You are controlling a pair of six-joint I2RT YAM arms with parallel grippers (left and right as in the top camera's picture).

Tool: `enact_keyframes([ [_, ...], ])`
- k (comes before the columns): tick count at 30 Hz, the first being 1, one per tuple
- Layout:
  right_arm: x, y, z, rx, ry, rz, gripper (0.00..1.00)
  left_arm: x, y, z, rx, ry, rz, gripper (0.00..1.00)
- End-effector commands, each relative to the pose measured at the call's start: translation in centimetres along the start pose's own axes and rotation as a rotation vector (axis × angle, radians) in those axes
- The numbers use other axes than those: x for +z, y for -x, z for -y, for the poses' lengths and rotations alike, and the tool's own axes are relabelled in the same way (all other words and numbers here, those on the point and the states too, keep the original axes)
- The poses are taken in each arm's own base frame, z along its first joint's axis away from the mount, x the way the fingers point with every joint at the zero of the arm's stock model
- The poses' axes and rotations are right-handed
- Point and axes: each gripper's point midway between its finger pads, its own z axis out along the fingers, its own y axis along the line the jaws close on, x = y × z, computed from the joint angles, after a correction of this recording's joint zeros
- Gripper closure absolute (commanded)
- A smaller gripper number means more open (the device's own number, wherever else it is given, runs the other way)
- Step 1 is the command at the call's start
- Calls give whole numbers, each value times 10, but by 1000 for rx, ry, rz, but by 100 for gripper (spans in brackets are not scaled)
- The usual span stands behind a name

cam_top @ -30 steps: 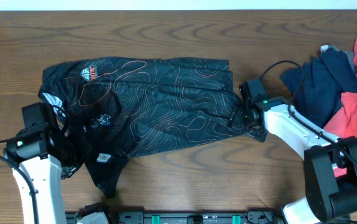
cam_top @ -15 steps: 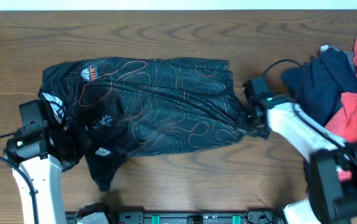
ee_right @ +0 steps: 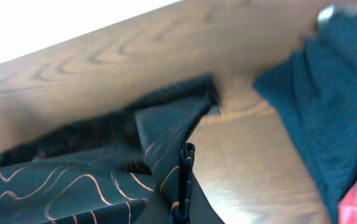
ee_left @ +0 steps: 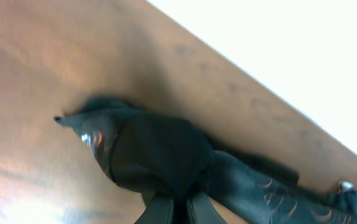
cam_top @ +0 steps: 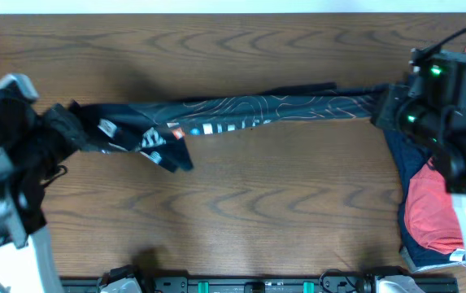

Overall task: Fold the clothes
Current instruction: 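Lift the jersey with both grippers and swing it forward to flatten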

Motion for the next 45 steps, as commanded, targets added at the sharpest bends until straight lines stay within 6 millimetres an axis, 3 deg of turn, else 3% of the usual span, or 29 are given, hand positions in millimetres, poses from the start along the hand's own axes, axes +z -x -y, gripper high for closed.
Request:
enact_keyframes([
  [1,-34,21,2,-59,-26,116,99,-45,23,25,68,-59,136,94],
  [4,-66,40,7,-53,-63,237,99,-75,34,39,99,-86,226,94],
  [7,-85,54,10,-74,-95,316,99,-91,41,43,112,-83,283,94],
  [10,-83,60,8,-123,-99,325,99,-85,43,42,109,-81,274,94],
  [13,-59,60,10,-148,-119,267,99,-68,44,43,100,-101,218,94],
  [18,8,57,12,-158,-149,124,99,-15,48,37,74,-88,89,94],
  [22,69,63,13,-160,-166,65,99,43,49,34,69,-77,-28,94],
  [26,125,86,7,-158,-150,114,99,110,59,41,89,-102,-69,94],
  [29,145,116,-3,-137,-112,234,99,154,78,66,131,-207,-18,94],
  [31,141,140,-12,-109,-80,336,99,167,99,83,121,-274,62,94],
  [33,123,168,-22,-87,-41,455,99,165,126,97,82,-336,165,94],
  [35,97,195,-30,-76,-17,556,99,149,155,114,56,-408,280,94],
  [39,28,247,-31,-47,-15,732,99,90,208,141,62,-515,482,94],
  [42,-10,266,-23,-36,-33,785,99,43,234,153,100,-546,577,94],
  [45,-20,263,-10,-49,-86,750,99,14,240,157,168,-558,603,94],
])
